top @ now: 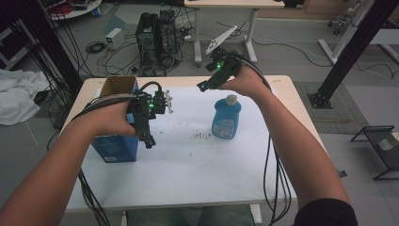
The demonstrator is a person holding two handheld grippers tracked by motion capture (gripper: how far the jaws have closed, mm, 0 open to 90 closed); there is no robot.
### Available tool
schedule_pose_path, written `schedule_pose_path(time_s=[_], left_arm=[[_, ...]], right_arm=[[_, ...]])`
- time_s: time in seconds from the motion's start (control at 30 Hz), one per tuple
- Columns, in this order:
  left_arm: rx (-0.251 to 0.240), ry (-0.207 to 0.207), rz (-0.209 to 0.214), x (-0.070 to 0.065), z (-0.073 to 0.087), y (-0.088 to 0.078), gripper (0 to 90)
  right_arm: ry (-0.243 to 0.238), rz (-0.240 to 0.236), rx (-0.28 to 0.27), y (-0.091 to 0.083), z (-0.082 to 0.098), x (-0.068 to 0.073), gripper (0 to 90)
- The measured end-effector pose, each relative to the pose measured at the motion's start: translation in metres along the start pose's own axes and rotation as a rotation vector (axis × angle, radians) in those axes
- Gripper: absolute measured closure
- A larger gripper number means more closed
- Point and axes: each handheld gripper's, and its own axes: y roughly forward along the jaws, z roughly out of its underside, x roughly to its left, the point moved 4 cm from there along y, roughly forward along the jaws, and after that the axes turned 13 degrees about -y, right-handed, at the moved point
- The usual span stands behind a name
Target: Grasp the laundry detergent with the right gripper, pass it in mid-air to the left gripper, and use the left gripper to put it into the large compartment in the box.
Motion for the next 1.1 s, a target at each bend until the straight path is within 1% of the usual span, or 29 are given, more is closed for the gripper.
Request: schedule_pose_path(time_s=[0.17, 0.2, 0.23, 0.27, 0.37, 0.4, 0.47, 0.5, 0.53, 0.63, 0.67, 0.7, 0.73, 0.8, 0.87, 1.0, 1.1], left_arm=[[0.003, -0.002, 0.004, 0.001, -0.001, 0.001, 1.8], [0.014, 0.011, -0.003, 0.002, -0.002, 0.000, 1.8], [0.005, 0.000, 0.002, 0.001, -0.002, 0.001, 1.8], [0.012, 0.006, 0.000, 0.001, -0.003, 0.001, 1.8], [0.013, 0.002, 0.001, 0.000, -0.005, -0.001, 1.8], [0.014, 0.004, 0.001, 0.000, -0.006, -0.002, 1.8], [0.013, 0.003, -0.007, 0.000, -0.007, -0.003, 1.8], [0.023, 0.011, -0.007, 0.001, -0.007, -0.005, 1.8], [0.012, 0.000, -0.006, 0.000, -0.008, -0.004, 1.7], [0.016, 0.004, -0.008, 0.000, -0.009, -0.004, 1.8], [0.016, 0.005, -0.015, -0.001, -0.010, -0.004, 1.7], [0.019, 0.005, -0.006, -0.001, -0.010, -0.004, 1.7], [0.027, 0.013, -0.010, -0.001, -0.011, -0.004, 1.8], [0.028, 0.011, -0.008, -0.001, -0.011, -0.004, 1.8], [0.029, 0.012, -0.017, -0.001, -0.012, -0.004, 1.8], [0.027, 0.014, -0.021, -0.001, -0.013, -0.005, 1.8], [0.024, 0.008, -0.013, -0.002, -0.014, -0.005, 1.7]], right_arm=[[0.021, 0.013, -0.006, -0.010, 0.015, -0.005, 11.6], [0.025, 0.016, -0.013, -0.013, 0.019, -0.006, 11.6], [0.030, 0.021, -0.016, -0.015, 0.022, -0.006, 11.6], [0.039, 0.026, -0.020, -0.018, 0.025, -0.007, 11.6], [0.051, 0.027, -0.041, -0.027, 0.035, -0.007, 11.6], [0.042, 0.025, -0.048, -0.030, 0.038, -0.007, 11.6], [0.044, 0.032, -0.055, -0.037, 0.044, -0.005, 11.6], [0.045, 0.033, -0.057, -0.041, 0.048, -0.004, 11.6], [0.048, 0.034, -0.060, -0.043, 0.050, -0.004, 11.6], [0.054, 0.043, -0.078, -0.054, 0.060, 0.000, 11.6], [0.055, 0.046, -0.082, -0.056, 0.062, 0.001, 11.6], [0.056, 0.049, -0.087, -0.059, 0.066, 0.003, 11.6], [0.058, 0.050, -0.092, -0.062, 0.069, 0.005, 11.6], [0.063, 0.055, -0.100, -0.066, 0.077, 0.009, 11.6], [0.062, 0.053, -0.099, -0.069, 0.083, 0.012, 11.6], [0.060, 0.056, -0.095, -0.073, 0.094, 0.018, 11.6], [0.065, 0.058, -0.090, -0.074, 0.101, 0.022, 11.6]])
